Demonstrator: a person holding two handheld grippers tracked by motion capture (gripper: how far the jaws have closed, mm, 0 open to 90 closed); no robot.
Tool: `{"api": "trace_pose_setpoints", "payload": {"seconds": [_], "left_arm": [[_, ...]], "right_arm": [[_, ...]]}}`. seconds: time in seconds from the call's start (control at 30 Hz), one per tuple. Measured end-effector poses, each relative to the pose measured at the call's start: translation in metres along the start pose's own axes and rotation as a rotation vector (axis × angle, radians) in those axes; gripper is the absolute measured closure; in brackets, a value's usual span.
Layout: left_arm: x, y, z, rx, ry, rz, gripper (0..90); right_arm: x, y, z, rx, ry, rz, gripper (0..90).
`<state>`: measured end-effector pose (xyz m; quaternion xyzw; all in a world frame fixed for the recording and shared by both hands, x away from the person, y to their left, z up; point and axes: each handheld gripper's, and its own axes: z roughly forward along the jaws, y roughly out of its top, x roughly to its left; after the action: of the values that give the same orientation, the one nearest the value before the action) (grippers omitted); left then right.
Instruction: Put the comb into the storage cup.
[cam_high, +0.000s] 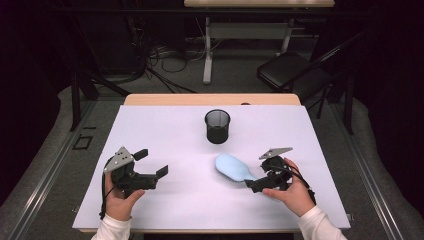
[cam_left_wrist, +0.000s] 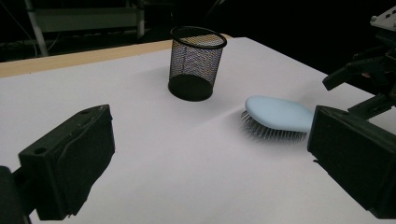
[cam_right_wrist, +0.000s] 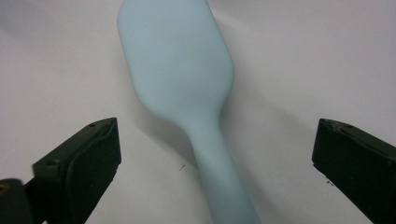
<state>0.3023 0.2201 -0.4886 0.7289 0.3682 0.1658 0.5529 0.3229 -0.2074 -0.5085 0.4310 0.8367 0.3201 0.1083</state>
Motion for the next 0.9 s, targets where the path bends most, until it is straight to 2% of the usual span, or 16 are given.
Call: {"api": "trace_pose_setpoints", "payload": {"seconds": [0.27,0.5,0.67,0.77,0.9], "left_arm": [[0.001,0.0,0.0,0.0,-0.008,-0.01,1.0],[0.001,0.0,0.0,0.001,-0.002,-0.012,1.0],[0.001,0.0,0.0,0.0,0.002,-0.015,1.0],[0.002,0.0,0.0,0.0,0.003,-0.014,0.9],[0.002,0.0,0.0,0.001,0.004,-0.015,1.0]], "right_arm": [[-0.003,0.005,-0.003,0.035,-0.005,-0.024,0.0],[-0.003,0.01,-0.003,0.085,-0.014,-0.083,0.0],[-0.002,0.014,0.001,0.116,-0.016,-0.107,0.0],[-0.001,0.017,0.002,0.134,-0.017,-0.103,0.0],[0.0,0.019,0.004,0.151,-0.017,-0.121,0.0]]}}
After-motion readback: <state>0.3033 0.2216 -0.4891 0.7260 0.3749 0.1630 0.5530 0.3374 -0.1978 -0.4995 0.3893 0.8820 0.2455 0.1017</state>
